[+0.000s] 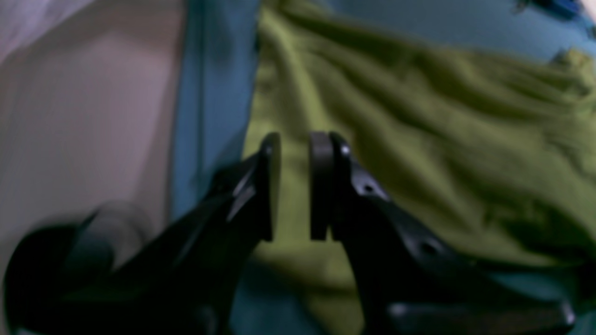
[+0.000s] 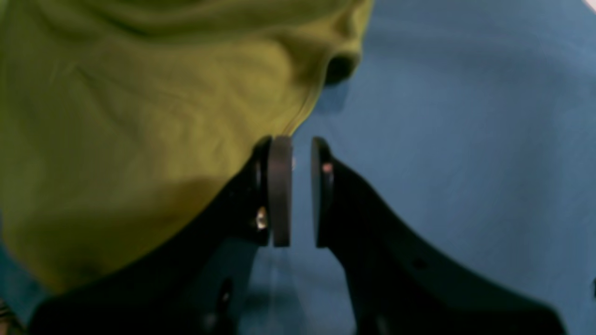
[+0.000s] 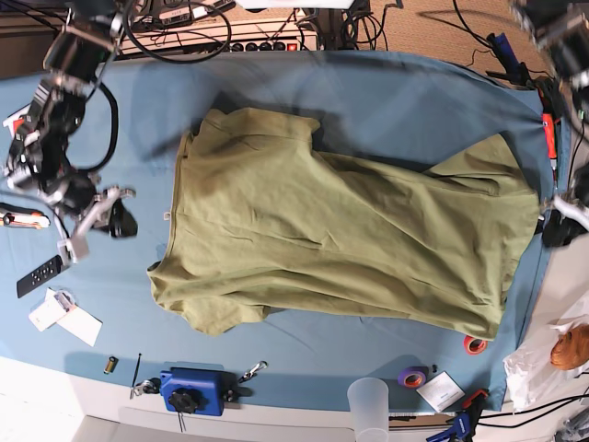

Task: Layout the t-shirt on the table in an organized manner, then fold the t-shirt properly
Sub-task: 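Release the shirt and raise both grippers away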

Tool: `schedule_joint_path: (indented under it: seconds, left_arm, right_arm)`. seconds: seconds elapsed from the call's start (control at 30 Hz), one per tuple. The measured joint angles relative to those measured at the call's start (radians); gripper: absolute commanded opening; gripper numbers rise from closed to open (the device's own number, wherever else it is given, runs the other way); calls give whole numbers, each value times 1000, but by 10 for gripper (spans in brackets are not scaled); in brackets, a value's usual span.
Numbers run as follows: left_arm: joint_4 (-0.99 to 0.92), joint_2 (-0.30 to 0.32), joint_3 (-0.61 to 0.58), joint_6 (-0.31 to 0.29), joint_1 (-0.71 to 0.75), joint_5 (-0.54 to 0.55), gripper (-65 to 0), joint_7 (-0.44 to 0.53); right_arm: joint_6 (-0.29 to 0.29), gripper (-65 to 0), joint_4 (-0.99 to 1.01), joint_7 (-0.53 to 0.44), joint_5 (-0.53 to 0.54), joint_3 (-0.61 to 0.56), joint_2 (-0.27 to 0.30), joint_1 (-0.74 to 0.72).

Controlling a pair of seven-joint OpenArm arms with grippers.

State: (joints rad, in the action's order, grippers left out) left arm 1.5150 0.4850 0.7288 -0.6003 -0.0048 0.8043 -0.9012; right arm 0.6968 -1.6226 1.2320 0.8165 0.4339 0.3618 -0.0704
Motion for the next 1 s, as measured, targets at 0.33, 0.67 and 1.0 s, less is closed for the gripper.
schedule_joint_path:
  seconds: [0.33,0.67,1.0]
  left_arm:
    - [108,5,263,0,263,92,-549,3]
    - [109,4,373,-78,350,177,-549,-5]
    - [109,3,372,-78,354,178,-549,-5]
  right_arm:
    - [0,-565,-216,44,129,152,1,313]
    - [0,-533,-217,161,325,149,-95,481]
    - [0,-394,-217,174,348,94,-151,488]
